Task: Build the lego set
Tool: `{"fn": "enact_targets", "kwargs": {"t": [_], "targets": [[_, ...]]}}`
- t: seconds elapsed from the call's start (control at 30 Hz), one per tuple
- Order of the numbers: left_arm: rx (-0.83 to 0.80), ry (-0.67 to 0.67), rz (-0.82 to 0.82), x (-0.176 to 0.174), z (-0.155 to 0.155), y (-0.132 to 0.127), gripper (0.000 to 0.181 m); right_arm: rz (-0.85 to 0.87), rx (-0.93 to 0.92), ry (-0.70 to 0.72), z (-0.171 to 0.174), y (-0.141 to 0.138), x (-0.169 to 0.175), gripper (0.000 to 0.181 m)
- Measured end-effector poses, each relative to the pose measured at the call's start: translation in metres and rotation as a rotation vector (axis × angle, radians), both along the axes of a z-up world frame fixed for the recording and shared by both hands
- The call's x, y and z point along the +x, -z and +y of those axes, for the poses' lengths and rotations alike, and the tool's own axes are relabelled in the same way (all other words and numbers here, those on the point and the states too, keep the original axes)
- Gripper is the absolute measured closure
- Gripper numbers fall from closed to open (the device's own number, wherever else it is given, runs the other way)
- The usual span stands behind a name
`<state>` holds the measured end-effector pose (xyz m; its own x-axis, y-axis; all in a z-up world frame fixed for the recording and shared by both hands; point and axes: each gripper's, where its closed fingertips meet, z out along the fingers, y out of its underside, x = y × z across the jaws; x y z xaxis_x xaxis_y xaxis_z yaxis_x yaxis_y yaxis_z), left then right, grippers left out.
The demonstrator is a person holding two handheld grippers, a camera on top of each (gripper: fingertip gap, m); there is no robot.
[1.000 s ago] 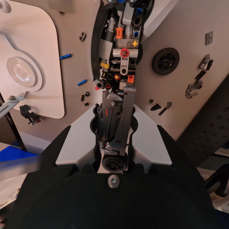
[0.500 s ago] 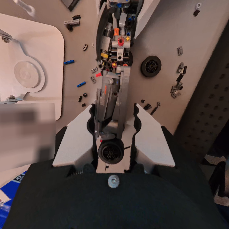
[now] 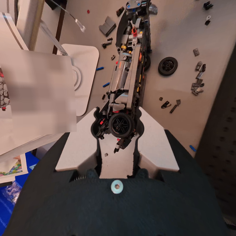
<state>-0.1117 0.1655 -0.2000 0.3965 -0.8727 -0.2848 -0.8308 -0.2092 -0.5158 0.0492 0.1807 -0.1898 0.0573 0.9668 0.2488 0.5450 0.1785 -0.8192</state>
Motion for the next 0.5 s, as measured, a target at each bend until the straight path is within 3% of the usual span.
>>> {"fn": "enact_targets", "kwargs": {"t": [0.2,0.33,0.5], "targets": [[0.071,0.111,-0.019,0.028,-0.017,-0.004,0.133,-0.223,-0.128,-0.098,-0.058,0.070,-0.007,0.126],[0.090,0.160,-0.050,0.050,-0.027,0.001,0.132,-0.323,-0.199,-0.043,-0.060,0.117,-0.015,0.127],[0.120,0.196,-0.037,0.068,-0.026,0.012,0.133,-0.370,-0.193,-0.009,-0.056,0.143,-0.029,0.134]]}}
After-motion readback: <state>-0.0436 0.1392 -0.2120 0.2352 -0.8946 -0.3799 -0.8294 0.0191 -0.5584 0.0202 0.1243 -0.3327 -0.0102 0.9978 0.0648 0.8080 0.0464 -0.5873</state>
